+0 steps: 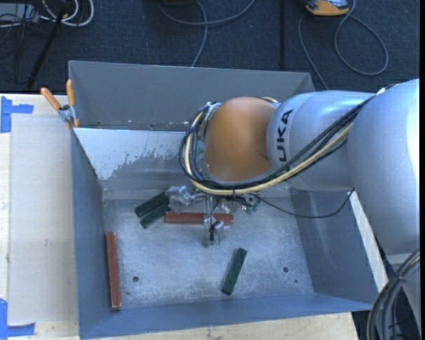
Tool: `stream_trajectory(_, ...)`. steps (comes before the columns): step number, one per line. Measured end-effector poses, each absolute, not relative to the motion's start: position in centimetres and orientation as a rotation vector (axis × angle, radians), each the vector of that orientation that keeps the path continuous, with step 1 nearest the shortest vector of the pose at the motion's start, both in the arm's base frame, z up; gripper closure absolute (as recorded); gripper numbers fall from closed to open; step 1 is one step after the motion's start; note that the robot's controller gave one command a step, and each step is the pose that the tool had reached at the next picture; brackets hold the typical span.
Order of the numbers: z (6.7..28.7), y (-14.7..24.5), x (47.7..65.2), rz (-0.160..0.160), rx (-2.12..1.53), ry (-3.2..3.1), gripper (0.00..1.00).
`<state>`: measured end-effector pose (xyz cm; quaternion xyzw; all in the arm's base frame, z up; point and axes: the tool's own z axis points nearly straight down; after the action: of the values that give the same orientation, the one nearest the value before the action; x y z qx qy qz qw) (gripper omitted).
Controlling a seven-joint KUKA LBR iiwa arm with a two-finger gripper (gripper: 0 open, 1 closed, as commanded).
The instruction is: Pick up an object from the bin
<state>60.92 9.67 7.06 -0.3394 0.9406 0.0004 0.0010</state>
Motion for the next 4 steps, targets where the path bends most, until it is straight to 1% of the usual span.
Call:
stream_trajectory(1,7.2,9.7,61.0,0.002,-1.064,2.953,1.0)
stream_trajectory(2,18.8,8.6,57.3,-0.001,-1.638,2.676,1.0)
stream_trajectory(3,15.6,9.5,54.5,0.006,-1.621,2.696,1.0)
stream_trajectory(4,17.4,9.6,53.1,0.003,-1.644,2.679,1.0)
